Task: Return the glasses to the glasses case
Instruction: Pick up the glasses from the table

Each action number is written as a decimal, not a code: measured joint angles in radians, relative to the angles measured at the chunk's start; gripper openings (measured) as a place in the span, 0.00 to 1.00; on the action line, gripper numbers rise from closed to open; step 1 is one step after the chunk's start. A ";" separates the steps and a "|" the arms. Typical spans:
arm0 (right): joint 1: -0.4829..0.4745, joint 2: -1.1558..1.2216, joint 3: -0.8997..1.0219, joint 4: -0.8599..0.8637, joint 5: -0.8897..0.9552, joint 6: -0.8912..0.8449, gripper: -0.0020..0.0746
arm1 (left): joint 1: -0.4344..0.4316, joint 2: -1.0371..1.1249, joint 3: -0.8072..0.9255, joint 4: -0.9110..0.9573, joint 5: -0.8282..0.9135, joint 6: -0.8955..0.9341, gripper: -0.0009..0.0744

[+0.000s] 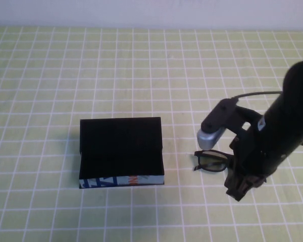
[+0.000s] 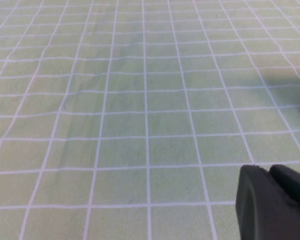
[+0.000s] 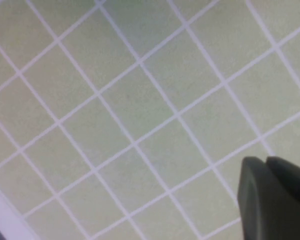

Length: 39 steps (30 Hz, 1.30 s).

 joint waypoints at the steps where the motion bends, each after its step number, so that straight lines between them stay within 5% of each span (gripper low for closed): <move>1: 0.000 0.023 -0.025 -0.009 0.012 -0.031 0.01 | 0.000 0.000 0.000 0.000 0.000 0.000 0.01; 5: -0.014 0.121 -0.132 -0.053 0.074 -0.135 0.07 | 0.000 0.000 0.000 0.000 0.000 0.000 0.01; 12: -0.059 0.257 -0.268 -0.139 0.094 -0.208 0.49 | 0.000 0.000 0.000 0.000 0.000 0.000 0.01; 15: -0.068 0.314 -0.308 -0.152 0.097 -0.249 0.55 | 0.000 0.000 0.000 0.000 0.000 0.000 0.01; 39: -0.116 0.466 -0.368 -0.161 0.101 -0.326 0.52 | 0.000 0.000 0.000 0.000 0.000 0.000 0.01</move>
